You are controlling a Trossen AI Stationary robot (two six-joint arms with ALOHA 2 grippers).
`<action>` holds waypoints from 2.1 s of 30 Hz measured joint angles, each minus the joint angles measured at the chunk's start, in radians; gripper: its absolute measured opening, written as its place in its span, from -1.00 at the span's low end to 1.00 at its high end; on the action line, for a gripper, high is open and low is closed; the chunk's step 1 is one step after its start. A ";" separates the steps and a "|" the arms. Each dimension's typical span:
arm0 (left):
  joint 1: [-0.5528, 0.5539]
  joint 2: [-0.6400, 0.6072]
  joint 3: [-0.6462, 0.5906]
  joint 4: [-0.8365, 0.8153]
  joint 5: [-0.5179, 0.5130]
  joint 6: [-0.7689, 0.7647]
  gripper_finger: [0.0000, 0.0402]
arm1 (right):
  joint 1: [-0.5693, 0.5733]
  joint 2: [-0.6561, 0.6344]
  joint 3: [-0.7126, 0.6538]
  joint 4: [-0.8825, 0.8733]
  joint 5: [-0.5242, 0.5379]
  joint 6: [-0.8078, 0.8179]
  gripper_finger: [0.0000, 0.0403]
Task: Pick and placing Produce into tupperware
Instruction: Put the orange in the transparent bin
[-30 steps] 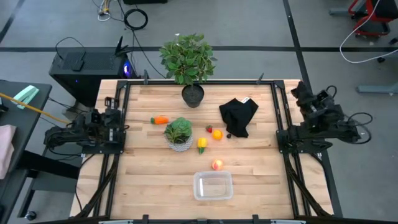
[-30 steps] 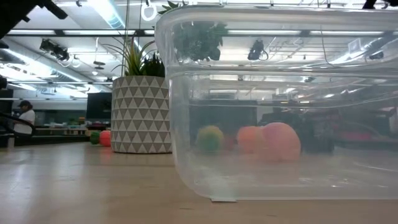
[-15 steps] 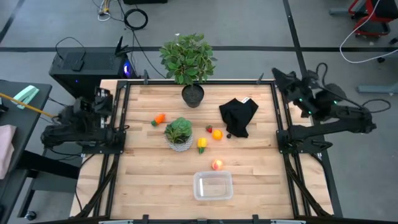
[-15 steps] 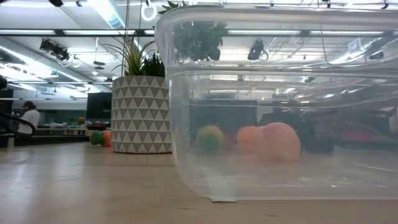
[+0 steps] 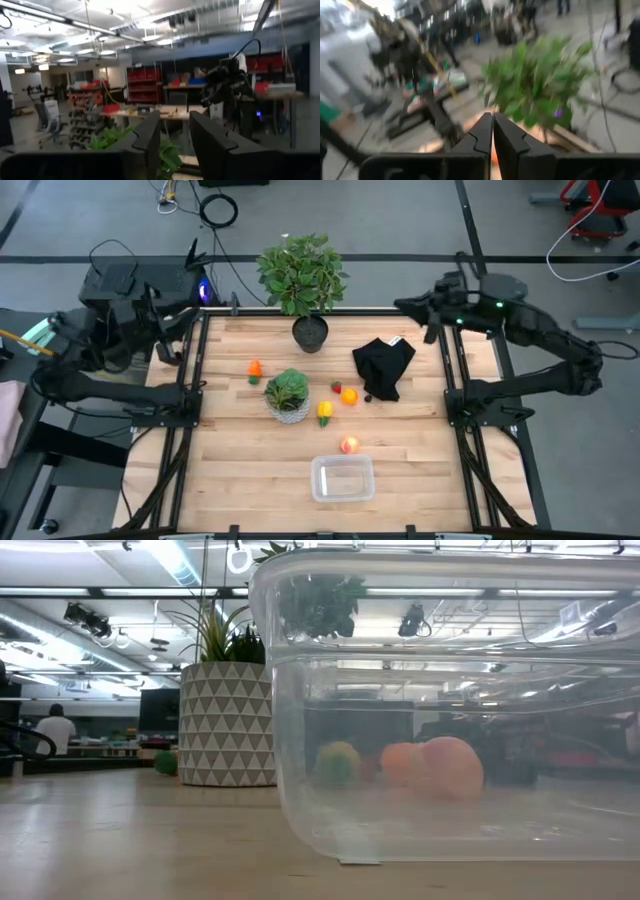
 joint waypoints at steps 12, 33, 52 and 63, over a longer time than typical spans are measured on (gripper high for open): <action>0.000 0.282 0.324 -0.689 -0.001 0.023 -0.41 | 0.040 0.137 0.021 -0.253 -0.113 -0.100 -0.78; 0.000 0.363 0.325 -1.108 -0.062 -0.056 -0.06 | 0.114 0.553 0.021 -0.614 0.012 -0.501 0.29; 0.000 0.396 0.325 -1.102 -0.071 -0.122 -0.05 | 0.121 0.809 0.020 -0.495 -0.108 -0.444 0.30; 0.000 0.396 0.325 -1.102 -0.071 -0.133 -0.07 | 0.122 0.839 0.019 -0.408 -0.077 -0.390 0.54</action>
